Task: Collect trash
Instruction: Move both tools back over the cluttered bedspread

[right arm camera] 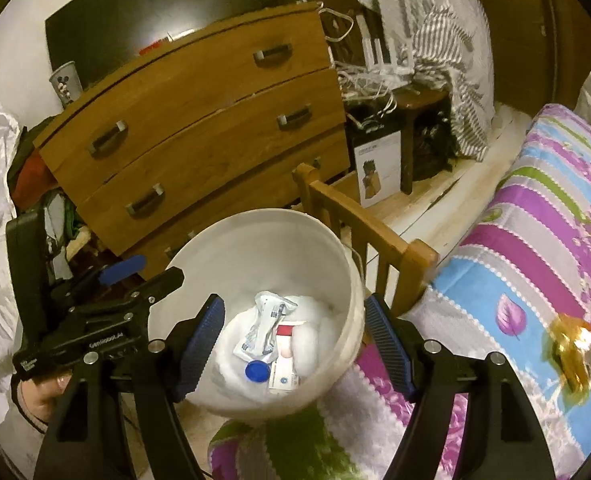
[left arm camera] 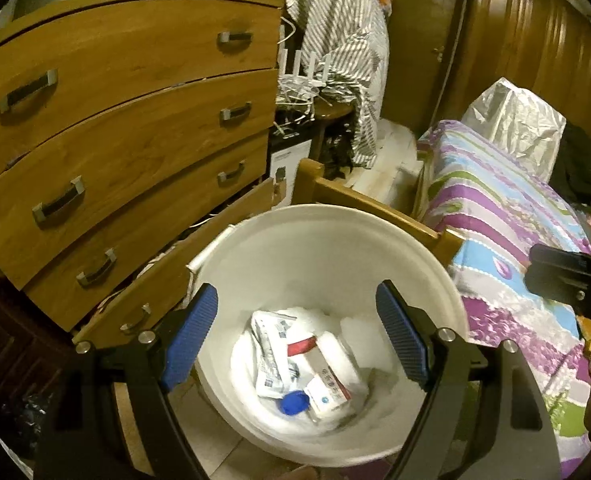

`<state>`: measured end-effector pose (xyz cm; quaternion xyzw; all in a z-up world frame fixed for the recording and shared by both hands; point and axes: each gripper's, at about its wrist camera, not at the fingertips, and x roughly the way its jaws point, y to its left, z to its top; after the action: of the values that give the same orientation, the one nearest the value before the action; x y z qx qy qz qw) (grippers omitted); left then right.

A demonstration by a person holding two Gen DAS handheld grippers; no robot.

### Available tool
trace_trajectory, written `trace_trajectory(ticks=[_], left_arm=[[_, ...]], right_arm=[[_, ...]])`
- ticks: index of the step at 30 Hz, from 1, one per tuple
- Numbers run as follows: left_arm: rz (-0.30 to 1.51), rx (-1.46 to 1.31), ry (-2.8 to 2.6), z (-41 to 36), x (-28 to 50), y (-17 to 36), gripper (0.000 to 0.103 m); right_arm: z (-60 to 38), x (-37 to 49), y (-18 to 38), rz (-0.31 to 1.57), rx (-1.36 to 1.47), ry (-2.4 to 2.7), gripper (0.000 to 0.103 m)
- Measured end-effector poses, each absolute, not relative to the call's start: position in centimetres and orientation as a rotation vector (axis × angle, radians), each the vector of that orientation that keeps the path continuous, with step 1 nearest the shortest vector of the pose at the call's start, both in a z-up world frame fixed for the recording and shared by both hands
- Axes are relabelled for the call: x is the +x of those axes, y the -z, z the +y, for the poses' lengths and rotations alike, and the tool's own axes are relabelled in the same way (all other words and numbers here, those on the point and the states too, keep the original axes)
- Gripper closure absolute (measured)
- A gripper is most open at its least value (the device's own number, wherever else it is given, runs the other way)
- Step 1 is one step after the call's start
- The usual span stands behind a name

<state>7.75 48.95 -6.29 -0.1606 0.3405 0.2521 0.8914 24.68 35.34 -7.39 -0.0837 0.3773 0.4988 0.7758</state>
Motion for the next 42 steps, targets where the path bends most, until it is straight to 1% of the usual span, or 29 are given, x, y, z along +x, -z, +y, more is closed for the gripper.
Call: trace_trajectory(ticks=[7,13,20,30,37,38,39,42], left_arm=[[0.681,-0.309,-0.455,44.2,7.6,5.4,0.025],[0.68,-0.268,-0.358,38.4,9.1,4.8,0.025],[0.73,-0.203,-0.209,30.5,11.9,6.0,0.025],[0.843,-0.093,0.069,16.7,16.3,9.7,0.025],[0.925,0.007,0.273,5.6,19.2,12.1,0.025],[0.935,0.01,0.301,3.9,19.8,12.5,0.026],[0.944,0.006,0.319,2.7,20.4,12.9,0.03],[0.976,-0.007,0.366,-0.5,22.3,13.8,0.036]], right_arm=[[26.6,20.9,5.5,0.65,-0.157,-1.001,0.029],[17.9,18.5,5.1,0.571,-0.117,-0.927,0.025],[6.5,17.1,8.1,0.609,-0.019,-0.815,0.024],[-12.6,16.9,15.2,0.721,0.134,-0.524,0.024],[-20.5,17.0,17.5,0.72,0.224,-0.411,0.024],[-21.3,17.1,17.6,0.72,0.231,-0.402,0.024],[-22.3,17.1,18.0,0.722,0.237,-0.391,0.024],[-24.7,17.4,19.1,0.73,0.245,-0.364,0.024]])
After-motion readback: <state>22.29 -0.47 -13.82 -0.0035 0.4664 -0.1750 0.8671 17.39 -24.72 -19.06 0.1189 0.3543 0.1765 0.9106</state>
